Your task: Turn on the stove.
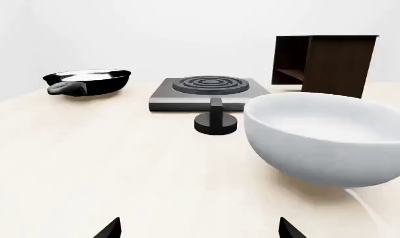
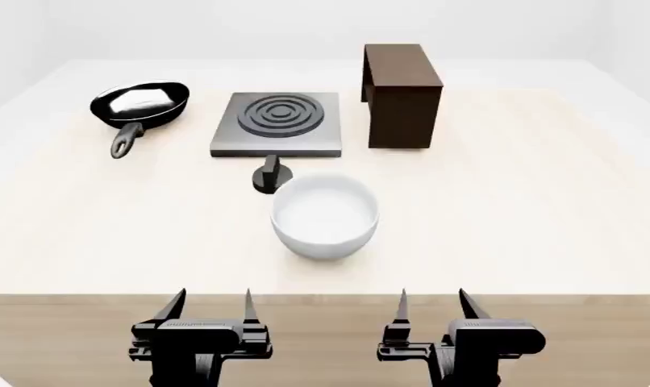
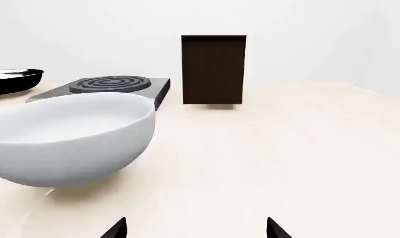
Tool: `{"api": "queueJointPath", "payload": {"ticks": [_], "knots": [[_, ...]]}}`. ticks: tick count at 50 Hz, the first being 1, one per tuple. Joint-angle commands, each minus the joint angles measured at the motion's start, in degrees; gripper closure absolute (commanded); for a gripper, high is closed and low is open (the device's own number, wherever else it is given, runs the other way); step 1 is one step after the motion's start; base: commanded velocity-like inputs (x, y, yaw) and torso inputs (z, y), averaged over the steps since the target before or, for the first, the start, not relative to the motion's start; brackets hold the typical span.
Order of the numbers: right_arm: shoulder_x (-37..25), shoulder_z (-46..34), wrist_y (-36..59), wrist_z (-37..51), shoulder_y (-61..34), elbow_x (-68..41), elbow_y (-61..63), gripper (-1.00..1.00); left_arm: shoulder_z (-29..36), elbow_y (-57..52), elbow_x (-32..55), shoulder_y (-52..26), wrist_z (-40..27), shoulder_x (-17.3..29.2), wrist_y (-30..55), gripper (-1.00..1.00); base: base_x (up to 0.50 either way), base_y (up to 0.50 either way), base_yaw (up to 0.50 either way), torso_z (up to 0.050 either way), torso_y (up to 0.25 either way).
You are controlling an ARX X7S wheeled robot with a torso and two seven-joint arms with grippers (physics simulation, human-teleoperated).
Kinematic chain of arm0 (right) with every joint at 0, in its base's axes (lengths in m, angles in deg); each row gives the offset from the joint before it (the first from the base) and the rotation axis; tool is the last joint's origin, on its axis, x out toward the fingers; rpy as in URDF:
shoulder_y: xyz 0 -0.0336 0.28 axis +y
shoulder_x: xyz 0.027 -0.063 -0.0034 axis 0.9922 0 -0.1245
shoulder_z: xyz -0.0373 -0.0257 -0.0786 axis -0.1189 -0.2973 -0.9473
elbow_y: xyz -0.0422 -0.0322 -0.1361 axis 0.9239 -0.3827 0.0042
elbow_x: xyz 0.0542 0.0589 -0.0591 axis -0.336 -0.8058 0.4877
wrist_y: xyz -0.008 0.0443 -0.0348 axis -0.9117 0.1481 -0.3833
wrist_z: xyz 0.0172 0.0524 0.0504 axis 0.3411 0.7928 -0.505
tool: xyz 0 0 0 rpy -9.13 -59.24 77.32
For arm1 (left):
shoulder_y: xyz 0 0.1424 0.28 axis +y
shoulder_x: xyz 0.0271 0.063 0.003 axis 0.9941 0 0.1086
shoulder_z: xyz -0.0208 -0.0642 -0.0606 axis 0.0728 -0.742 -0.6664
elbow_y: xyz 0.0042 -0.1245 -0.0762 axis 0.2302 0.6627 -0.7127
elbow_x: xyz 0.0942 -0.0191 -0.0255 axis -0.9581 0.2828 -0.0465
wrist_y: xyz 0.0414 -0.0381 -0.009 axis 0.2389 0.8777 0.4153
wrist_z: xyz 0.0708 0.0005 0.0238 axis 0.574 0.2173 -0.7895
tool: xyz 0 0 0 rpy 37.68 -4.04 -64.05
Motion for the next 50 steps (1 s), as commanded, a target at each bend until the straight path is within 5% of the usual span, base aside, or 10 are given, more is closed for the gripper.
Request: {"api": "queueJointPath", "payload": {"ticks": [1,43,50], "knots": [[-0.41,-0.49,0.01,0.0,-0.11,-0.41,-0.11,-1.0,1.39,0.29,1.27,-0.08,-1.38,1.26,-0.24,-1.0,0.0,0.0,0.0,0.0,0.0],[-3.77,-3.96,-0.7,3.37,1.61,-5.63,4.05,-1.0,4.63,0.4,1.27,-0.51,-5.01,3.57,1.1,-1.0,0.0,0.0,0.0,0.0,0.0],[-4.23,-4.18,-0.74,4.02,1.58,-6.78,4.22,-1.0,5.29,0.66,1.78,-0.52,-5.65,4.08,0.79,-1.0,0.0,0.5,0.0,0.0,0.0]]}}
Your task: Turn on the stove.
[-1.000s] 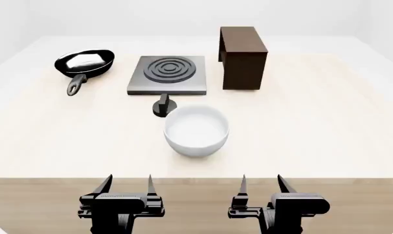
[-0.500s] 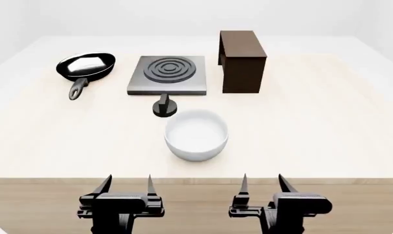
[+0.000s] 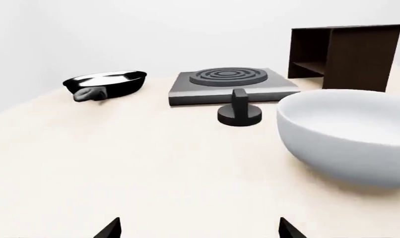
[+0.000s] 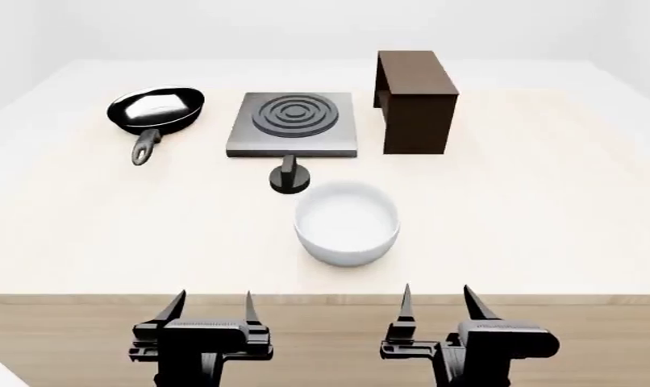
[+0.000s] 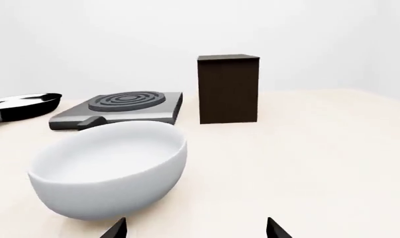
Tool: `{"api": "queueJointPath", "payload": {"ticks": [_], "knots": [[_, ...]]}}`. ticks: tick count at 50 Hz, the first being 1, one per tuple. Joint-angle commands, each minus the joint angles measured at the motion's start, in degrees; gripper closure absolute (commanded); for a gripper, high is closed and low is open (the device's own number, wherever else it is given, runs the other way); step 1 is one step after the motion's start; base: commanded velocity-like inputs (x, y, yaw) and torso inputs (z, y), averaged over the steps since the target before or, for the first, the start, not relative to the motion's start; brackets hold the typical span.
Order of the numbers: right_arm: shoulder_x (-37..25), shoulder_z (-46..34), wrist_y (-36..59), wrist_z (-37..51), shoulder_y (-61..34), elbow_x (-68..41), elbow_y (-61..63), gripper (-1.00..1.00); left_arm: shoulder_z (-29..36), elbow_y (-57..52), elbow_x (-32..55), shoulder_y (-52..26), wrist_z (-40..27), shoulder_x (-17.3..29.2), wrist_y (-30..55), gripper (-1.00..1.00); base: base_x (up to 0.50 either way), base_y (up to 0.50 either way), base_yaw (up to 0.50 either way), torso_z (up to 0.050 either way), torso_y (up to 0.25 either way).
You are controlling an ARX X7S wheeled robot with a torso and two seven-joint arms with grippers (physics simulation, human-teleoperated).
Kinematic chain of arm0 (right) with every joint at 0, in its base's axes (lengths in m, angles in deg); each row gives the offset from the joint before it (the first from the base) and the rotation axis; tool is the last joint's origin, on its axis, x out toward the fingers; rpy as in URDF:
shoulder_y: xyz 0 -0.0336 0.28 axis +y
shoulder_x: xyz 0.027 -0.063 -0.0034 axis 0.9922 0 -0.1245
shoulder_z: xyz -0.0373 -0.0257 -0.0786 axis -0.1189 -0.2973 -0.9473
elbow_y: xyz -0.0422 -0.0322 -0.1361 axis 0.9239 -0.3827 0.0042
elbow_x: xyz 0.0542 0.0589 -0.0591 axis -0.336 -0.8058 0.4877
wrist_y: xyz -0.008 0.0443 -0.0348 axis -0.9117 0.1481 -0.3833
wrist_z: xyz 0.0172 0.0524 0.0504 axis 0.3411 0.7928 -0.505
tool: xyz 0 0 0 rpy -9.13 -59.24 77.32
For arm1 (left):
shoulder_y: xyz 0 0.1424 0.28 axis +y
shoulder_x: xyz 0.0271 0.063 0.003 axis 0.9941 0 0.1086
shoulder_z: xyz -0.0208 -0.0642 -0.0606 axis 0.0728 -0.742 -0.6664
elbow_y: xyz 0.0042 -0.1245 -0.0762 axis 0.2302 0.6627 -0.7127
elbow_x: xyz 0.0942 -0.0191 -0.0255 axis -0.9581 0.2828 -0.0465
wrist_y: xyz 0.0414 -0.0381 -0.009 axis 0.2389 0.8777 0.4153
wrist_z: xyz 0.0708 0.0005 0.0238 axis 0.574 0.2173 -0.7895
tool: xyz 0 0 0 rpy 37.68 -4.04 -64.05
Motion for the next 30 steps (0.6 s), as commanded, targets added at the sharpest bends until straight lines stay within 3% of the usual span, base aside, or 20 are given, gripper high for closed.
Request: {"api": "queueJointPath", "payload": {"ticks": [1,30], "knots": [[0.18,0.15,-0.5,-0.39,0.17,-0.31,0.15,-1.0,-0.11,0.49,0.44,-0.06,0.61,-0.02,-0.86,-1.0,0.0,0.5,0.0,0.0,0.0],[-1.76,-1.85,-0.85,1.38,0.32,-2.83,0.69,-1.0,2.01,-0.05,2.37,-0.2,-1.57,1.76,-0.54,-1.0,0.0,0.5,0.0,0.0,0.0]]}}
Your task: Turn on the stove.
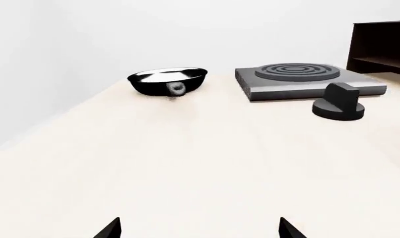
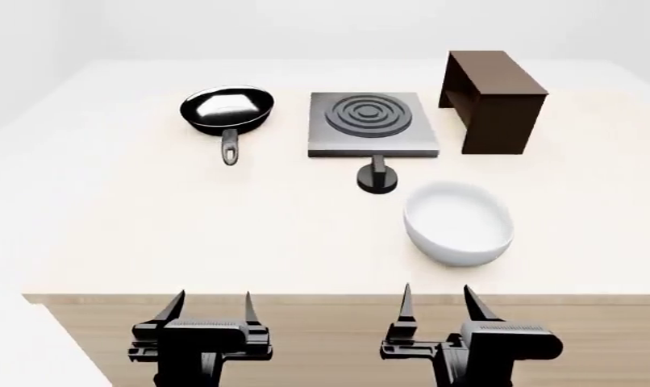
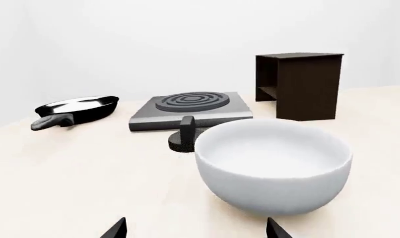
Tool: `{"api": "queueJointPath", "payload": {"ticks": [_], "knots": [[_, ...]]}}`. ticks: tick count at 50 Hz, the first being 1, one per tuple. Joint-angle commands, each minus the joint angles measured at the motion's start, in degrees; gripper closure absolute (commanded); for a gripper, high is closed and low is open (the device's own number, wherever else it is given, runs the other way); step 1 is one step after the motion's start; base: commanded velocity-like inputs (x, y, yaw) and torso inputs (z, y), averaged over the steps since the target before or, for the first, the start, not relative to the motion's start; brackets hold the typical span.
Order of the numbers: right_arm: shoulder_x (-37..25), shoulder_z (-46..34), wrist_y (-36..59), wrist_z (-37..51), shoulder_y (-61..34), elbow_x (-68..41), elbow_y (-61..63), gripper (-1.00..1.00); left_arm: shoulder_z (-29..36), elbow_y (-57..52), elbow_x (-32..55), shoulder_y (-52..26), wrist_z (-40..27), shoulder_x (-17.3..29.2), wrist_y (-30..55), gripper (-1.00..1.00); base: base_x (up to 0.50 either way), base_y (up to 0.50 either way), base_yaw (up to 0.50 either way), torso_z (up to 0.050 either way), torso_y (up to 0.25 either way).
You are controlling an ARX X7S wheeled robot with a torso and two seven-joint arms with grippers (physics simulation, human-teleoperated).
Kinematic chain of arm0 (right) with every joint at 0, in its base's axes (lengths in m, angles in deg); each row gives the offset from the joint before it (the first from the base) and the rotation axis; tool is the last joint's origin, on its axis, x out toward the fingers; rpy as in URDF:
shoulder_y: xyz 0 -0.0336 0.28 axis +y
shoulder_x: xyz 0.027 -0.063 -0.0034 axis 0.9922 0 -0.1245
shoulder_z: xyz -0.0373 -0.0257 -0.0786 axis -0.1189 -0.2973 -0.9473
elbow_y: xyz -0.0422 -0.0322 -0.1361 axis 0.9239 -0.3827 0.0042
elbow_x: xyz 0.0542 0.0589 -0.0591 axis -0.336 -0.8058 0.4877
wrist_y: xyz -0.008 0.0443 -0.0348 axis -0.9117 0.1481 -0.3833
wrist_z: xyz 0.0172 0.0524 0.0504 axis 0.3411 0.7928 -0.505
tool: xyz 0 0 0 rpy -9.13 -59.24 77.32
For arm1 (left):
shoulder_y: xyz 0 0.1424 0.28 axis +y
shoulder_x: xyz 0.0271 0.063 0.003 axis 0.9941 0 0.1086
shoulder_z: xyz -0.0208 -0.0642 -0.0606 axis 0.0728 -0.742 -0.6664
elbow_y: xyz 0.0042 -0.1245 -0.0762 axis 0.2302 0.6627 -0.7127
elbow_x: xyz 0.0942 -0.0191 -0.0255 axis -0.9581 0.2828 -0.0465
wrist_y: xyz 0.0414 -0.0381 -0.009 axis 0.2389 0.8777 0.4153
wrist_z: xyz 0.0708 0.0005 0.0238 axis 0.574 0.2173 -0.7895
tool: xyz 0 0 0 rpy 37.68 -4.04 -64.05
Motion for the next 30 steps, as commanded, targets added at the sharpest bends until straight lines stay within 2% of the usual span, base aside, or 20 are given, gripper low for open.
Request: {"api": "queueJointPath", "payload": {"ticks": [1,30], "knots": [[0.25,0.31,-0.13,-0.63,-0.07,0.22,-0.22,-1.0,-0.33,-0.11,0.49,0.05,0.93,-0.35,-0.6,-1.0,0.0,0.5,0.0,0.0,0.0],[-1.15,-1.2,-0.74,0.79,-0.01,-1.37,-0.18,-1.0,1.32,0.1,1.82,-0.09,-0.68,1.0,-1.03,-1.0,0.0,0.5,0.0,0.0,0.0]]}}
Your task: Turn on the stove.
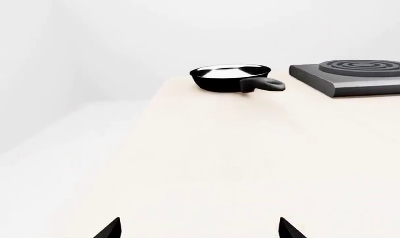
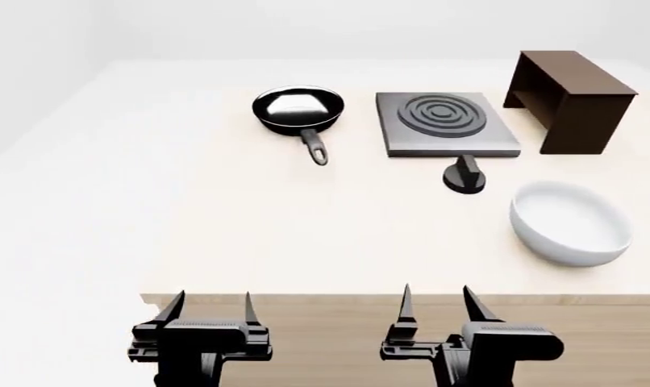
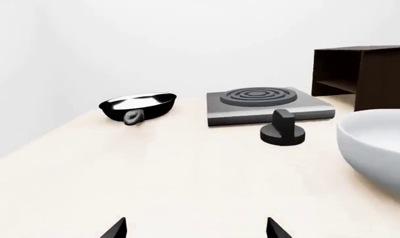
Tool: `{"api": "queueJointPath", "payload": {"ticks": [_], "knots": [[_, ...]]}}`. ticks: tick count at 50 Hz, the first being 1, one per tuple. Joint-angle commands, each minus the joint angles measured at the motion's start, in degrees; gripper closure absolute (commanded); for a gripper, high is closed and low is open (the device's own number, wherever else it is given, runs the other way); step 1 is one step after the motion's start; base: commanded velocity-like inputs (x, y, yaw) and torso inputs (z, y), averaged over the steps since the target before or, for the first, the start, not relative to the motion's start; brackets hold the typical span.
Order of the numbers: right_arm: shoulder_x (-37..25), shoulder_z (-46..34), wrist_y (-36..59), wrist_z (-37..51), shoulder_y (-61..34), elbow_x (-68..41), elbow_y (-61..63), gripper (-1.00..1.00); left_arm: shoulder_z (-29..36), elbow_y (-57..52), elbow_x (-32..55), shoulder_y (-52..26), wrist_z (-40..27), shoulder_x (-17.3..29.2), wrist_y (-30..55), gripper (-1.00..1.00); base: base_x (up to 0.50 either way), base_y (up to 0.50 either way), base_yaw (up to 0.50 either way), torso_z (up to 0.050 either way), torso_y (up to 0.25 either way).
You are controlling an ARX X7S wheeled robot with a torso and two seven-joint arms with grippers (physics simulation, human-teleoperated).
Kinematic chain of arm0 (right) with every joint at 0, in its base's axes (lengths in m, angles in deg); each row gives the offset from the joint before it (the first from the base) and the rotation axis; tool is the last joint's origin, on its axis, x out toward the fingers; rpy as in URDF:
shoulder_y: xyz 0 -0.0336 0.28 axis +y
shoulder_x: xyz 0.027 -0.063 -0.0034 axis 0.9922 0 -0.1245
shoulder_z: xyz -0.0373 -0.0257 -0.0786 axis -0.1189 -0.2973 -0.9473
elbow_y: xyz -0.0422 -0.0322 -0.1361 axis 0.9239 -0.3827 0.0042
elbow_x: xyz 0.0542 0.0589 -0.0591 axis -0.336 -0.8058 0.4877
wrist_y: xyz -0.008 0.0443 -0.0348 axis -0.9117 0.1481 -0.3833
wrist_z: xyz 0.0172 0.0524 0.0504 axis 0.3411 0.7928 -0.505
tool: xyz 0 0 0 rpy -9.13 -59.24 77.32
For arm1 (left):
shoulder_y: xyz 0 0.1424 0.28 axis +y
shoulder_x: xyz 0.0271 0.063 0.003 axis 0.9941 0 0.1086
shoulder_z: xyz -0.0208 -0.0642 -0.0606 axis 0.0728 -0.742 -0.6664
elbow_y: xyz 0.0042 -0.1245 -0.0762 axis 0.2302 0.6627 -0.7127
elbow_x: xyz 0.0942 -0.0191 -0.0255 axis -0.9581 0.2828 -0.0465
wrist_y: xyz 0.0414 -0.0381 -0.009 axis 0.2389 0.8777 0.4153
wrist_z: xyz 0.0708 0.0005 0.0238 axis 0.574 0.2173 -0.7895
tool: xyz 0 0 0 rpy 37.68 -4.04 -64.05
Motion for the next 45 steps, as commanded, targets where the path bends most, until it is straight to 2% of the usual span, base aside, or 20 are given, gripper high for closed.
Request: {"api": "queueJointPath", "payload": {"ticks": [1,22,45], "knots": [[0.62,0.58,0.28,-0.23,-0.11,0.88,-0.14,-1.0,-0.52,0.07,0.21,0.08,1.19,-0.52,-0.82,-1.0,0.0,0.13,0.0,0.0,0.0],[-0.38,-0.33,0.35,-1.08,-0.17,-1.95,0.09,-1.0,0.44,-0.48,1.05,-0.03,0.23,0.28,-0.43,-1.0,0.0,0.0,0.0,0.0,0.0],[-1.0,-1.02,-0.3,-0.48,-0.12,-3.18,-0.23,-1.0,1.24,0.25,1.87,-0.06,-0.53,1.03,-1.4,-1.0,0.49,0.0,0.0,0.0,0.0]]}}
